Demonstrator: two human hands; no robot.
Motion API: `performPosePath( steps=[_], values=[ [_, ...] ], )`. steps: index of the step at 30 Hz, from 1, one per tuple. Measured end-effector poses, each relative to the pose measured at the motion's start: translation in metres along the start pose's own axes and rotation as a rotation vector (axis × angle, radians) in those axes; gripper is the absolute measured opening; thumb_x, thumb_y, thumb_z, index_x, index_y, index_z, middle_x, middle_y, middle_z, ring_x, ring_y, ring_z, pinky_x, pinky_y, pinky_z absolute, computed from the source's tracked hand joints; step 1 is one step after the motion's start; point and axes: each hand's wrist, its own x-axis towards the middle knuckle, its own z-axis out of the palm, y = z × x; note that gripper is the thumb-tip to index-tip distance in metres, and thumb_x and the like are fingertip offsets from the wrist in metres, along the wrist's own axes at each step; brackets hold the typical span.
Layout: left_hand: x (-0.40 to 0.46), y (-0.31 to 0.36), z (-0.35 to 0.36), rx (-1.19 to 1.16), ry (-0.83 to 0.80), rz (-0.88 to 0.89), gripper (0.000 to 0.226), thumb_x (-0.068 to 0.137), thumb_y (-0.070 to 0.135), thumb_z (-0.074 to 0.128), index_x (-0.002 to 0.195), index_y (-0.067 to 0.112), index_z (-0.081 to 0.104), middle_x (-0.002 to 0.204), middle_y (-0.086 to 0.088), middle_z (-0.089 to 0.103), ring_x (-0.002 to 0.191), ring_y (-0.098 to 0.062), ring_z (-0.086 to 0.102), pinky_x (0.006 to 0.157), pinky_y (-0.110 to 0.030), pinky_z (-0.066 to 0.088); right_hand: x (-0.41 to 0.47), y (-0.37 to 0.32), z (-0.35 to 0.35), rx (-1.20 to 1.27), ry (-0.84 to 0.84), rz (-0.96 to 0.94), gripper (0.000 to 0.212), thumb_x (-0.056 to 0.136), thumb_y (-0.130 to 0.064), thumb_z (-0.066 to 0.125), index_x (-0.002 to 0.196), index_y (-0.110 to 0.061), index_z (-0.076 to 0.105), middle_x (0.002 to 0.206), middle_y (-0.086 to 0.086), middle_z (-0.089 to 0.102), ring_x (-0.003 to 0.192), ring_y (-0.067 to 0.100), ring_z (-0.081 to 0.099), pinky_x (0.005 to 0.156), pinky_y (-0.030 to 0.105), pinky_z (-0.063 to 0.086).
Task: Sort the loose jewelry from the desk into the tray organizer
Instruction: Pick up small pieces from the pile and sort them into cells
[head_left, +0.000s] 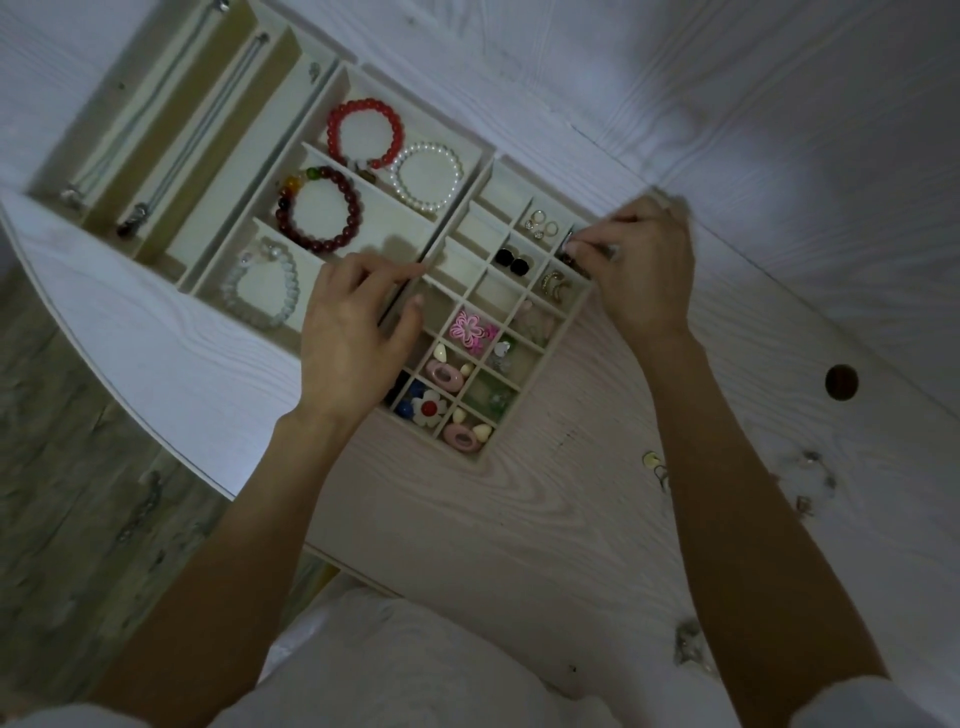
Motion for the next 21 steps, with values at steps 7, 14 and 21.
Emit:
performPosePath(
  steps=[7,14,21],
  values=[
    [-0.013,0.025,0.009,0.028,-0.094,0.183,0.015,0.084,0.026,0.063,0.089,0.014,0.07,0.084,-0.004,0.062,0.08,-0.024,0.054,0.072,-0.025,0.034,-0.055,0.018,-0.039,0.088,0.16,0.02,0.019,0.089,-0.026,0.061,0.093,-0.013,0.074,0.087,0.005,0.061,0.088,0.022,0.051,0.073,0.019,0.028],
    [-0.035,0.062,0.038,0.153,-0.259,0.223,0.035,0.079,0.039,0.063,0.103,0.015,0.069,0.095,-0.005,0.066,0.093,-0.03,0.058,0.089,-0.043,0.044,-0.181,0.074,-0.065,0.013,0.02,0.271,0.014,0.088,-0.014,0.064,0.101,-0.015,0.069,0.095,0.006,0.063,0.09,0.024,0.052,0.072,0.016,0.024],
    [-0.035,0.067,0.04,0.205,-0.255,0.217,0.028,0.078,0.021,0.068,0.104,0.011,0.071,0.092,-0.007,0.07,0.089,-0.035,0.059,0.087,-0.047,0.047,-0.206,0.073,-0.049,-0.058,0.039,0.185,0.017,0.079,-0.011,0.072,0.096,-0.01,0.071,0.09,0.008,0.063,0.086,0.024,0.051,0.081,0.024,0.032]
  ],
)
